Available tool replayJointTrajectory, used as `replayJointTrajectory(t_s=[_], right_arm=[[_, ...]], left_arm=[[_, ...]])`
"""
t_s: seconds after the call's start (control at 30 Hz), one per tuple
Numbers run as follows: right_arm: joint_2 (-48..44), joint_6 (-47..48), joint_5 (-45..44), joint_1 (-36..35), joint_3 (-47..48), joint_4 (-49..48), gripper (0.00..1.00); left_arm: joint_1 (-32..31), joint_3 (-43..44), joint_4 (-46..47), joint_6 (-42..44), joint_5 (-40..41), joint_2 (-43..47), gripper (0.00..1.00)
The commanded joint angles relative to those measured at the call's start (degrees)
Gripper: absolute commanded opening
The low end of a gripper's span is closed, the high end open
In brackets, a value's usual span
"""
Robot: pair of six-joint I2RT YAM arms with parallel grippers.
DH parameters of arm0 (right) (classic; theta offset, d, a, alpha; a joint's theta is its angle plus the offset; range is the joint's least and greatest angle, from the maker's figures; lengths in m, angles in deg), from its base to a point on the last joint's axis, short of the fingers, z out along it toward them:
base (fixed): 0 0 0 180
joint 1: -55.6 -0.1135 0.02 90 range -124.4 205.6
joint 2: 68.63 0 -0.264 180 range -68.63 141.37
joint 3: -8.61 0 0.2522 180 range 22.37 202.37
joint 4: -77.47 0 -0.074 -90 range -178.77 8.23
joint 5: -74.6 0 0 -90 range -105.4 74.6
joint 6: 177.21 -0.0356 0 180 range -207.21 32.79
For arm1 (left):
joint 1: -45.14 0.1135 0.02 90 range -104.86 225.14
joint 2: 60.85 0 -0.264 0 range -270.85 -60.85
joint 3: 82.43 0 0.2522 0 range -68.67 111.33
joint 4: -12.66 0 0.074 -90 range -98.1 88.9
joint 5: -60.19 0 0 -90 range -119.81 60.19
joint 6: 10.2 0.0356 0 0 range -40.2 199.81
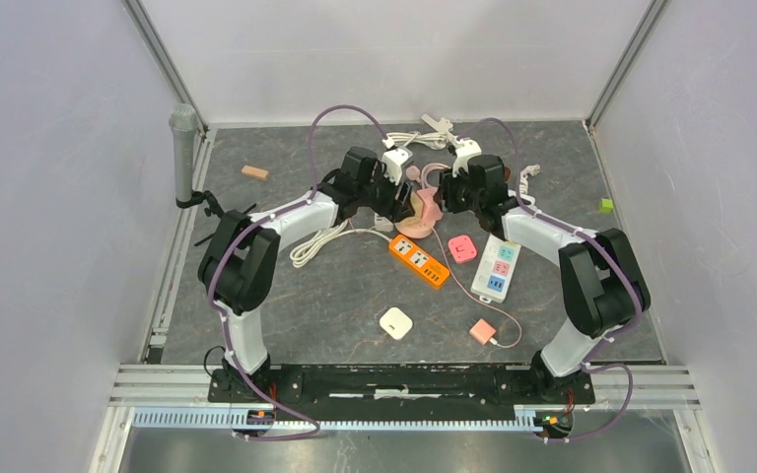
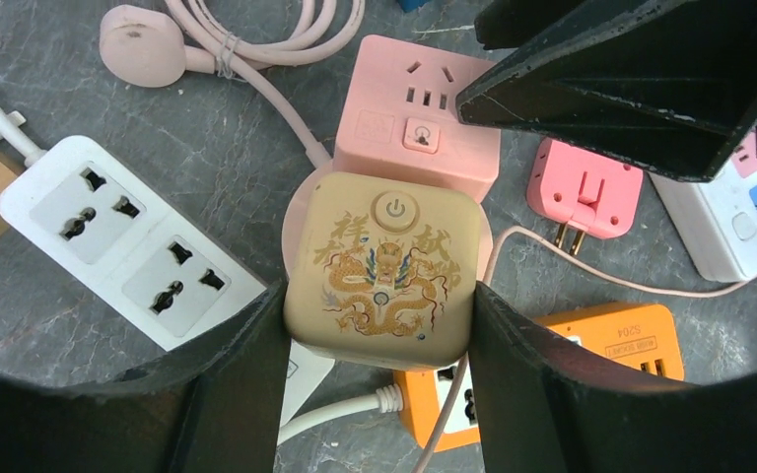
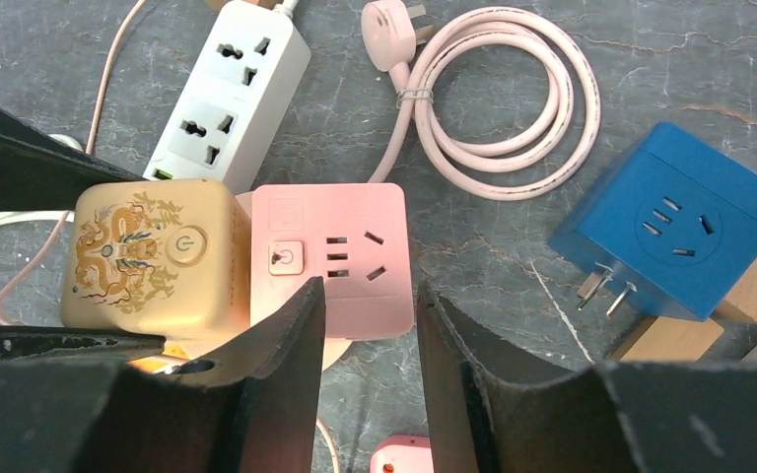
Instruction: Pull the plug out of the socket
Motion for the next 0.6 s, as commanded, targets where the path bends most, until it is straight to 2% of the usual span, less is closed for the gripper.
replayJointTrajectory(t_s=[0.0, 0.1, 0.17, 0.4, 0.5, 0.57], right_arm=[[7.0, 3.9, -2.9, -1.1, -5.8, 24.3, 0.43], [5.4, 4.0, 0.0, -0.9, -3.8, 22.8, 0.43], [3.7, 3.9, 1.9, -0.7, -2.0, 21.0, 0.44], [0.9, 2.7, 8.9, 2.8, 9.2, 18.5, 0.48], [0.1, 1.5, 11.1, 4.9, 12.7, 16.5, 0.58], [1.9, 0.9, 11.7, 5.6, 16.8, 19.5, 0.66]], left_arm=[[1.2, 2.3, 11.1, 1.0, -8.9, 2.6, 0.02], [1.2, -3.1, 12.8, 8.5, -11.2, 3.9, 0.02], [1.2, -2.4, 8.3, 12.4, -13.0, 2.9, 0.02], [1.2, -2.3, 6.8, 16.9, -15.9, 0.4, 0.03], [1.3, -2.1, 5.9, 19.6, -16.6, 0.1, 0.07], [1.3, -1.5, 5.8, 19.8, -16.5, -0.3, 0.07]])
